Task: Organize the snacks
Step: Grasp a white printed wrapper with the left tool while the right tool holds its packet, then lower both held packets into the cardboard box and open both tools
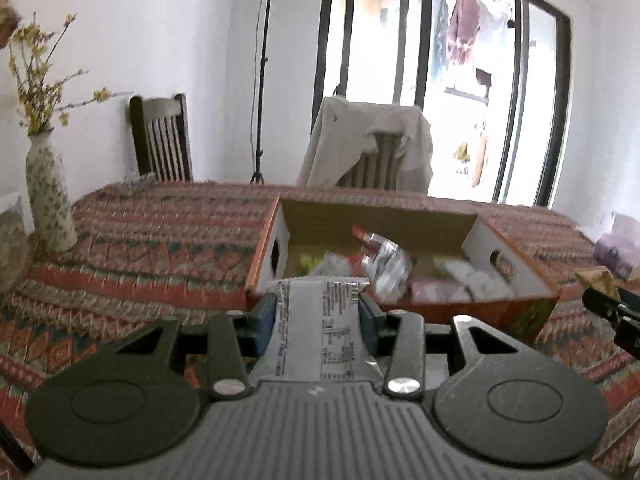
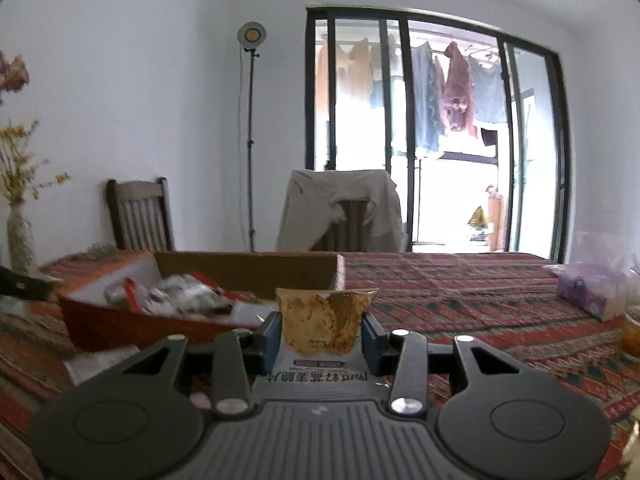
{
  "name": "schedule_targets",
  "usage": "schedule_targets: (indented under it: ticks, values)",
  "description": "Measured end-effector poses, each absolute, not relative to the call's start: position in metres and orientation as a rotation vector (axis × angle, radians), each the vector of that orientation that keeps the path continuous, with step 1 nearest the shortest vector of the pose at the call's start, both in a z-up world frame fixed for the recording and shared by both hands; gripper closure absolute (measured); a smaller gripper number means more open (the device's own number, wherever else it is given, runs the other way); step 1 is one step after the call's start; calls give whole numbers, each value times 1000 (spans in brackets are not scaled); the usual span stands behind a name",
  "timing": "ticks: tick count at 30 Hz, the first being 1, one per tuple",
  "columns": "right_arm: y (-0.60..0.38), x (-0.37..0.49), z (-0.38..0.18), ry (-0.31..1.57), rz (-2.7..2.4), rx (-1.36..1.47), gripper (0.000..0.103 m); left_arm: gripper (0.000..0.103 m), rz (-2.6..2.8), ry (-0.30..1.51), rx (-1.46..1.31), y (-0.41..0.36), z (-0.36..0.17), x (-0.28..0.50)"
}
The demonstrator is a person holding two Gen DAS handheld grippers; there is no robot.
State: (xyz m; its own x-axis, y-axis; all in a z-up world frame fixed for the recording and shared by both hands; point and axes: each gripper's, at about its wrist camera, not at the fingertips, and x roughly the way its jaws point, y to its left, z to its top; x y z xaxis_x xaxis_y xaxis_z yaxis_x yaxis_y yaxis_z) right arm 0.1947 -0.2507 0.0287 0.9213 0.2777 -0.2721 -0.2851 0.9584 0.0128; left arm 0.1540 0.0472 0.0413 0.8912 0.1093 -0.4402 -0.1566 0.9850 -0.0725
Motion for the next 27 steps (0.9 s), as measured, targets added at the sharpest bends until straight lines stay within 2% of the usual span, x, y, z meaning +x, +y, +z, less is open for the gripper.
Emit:
schedule_targets:
  ticks: [13, 21, 27]
  values:
    - [-194, 253, 62, 249, 352, -44, 62, 59, 116, 403, -160, 39, 54, 219]
    - [-181, 298, 44, 280, 333, 22, 62, 59, 178, 346, -189, 44, 38, 250]
    - [-181, 304, 27, 328, 356, 16, 62, 60, 163, 417, -195, 56, 18, 268]
